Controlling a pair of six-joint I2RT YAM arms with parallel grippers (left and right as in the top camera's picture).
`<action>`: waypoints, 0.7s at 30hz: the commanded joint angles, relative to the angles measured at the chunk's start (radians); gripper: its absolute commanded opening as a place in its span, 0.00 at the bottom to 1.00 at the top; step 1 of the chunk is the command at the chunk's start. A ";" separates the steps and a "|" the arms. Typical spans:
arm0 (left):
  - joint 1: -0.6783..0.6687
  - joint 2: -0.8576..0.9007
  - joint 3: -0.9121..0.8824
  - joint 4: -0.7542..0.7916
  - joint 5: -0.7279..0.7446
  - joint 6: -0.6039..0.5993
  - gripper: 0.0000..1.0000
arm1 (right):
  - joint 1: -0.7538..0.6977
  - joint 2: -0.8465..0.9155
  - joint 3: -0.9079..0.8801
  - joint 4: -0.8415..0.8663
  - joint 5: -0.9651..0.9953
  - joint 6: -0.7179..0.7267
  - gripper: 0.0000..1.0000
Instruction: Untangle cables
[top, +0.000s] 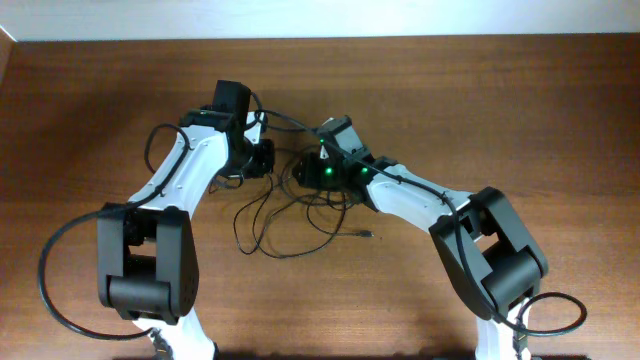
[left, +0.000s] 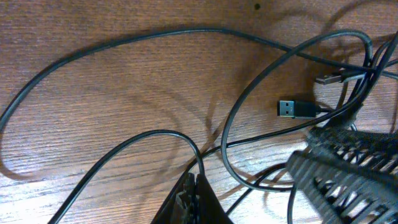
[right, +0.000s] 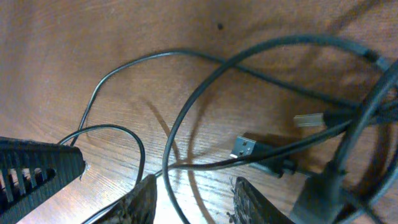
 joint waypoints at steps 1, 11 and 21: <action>-0.004 0.003 -0.002 0.001 -0.004 -0.010 0.03 | 0.003 0.025 0.010 0.005 0.110 0.147 0.40; -0.004 0.003 -0.002 0.001 -0.004 -0.010 0.05 | 0.003 0.073 0.010 0.116 0.114 0.269 0.47; -0.004 0.003 -0.003 0.001 -0.004 -0.010 0.06 | 0.000 0.073 0.010 0.148 0.122 0.235 0.18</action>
